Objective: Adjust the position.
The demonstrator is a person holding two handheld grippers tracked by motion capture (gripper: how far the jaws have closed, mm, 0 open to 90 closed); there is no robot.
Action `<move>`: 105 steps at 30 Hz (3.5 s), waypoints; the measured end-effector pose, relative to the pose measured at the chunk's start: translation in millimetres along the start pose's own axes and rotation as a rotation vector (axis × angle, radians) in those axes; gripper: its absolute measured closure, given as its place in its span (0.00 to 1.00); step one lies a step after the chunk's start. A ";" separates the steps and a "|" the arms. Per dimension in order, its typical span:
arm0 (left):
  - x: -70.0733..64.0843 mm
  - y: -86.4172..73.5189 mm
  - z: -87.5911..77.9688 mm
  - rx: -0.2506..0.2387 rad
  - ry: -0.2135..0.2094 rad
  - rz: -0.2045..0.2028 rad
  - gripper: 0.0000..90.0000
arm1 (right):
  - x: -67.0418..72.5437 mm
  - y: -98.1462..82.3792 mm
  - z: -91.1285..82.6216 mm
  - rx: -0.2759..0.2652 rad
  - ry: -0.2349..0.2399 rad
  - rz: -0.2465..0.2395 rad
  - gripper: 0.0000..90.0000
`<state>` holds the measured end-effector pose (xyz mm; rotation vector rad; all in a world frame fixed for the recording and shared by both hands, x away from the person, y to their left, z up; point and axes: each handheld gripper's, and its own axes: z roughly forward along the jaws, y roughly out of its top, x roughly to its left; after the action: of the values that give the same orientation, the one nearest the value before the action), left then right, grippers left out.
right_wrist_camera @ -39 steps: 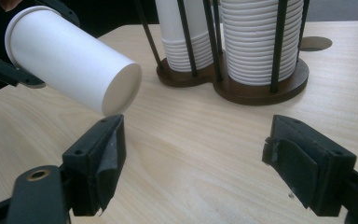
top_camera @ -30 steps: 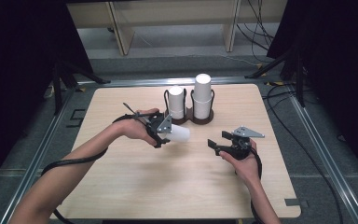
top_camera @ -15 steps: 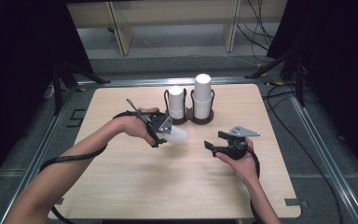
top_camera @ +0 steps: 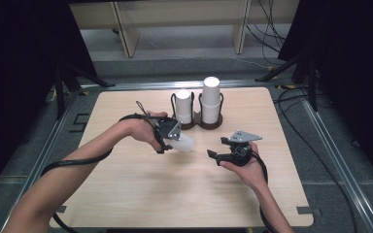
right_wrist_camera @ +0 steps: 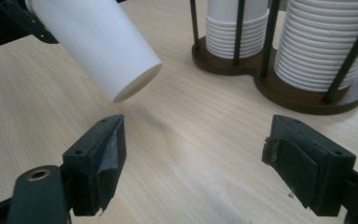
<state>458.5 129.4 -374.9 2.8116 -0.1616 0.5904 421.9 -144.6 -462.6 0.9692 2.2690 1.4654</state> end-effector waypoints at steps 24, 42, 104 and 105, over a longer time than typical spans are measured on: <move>2.1 8.9 -6.1 0.130 -0.076 0.084 0.32 | 23.5 25.1 26.1 0.053 0.063 -0.162 0.23; 3.0 19.9 -6.8 0.215 -0.121 0.143 0.32 | 37.8 29.8 42.2 0.058 0.114 -0.215 0.24; 8.4 40.8 -9.8 0.317 -0.185 0.236 0.32 | 64.2 27.0 73.8 0.055 0.171 -0.309 0.26; 8.1 40.7 -9.3 0.321 -0.188 0.238 0.32 | 64.7 26.5 75.1 0.044 0.164 -0.312 0.26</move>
<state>455.7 92.5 -353.8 3.1859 -0.4833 0.4307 425.8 -42.1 -464.9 0.4895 2.4408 1.4060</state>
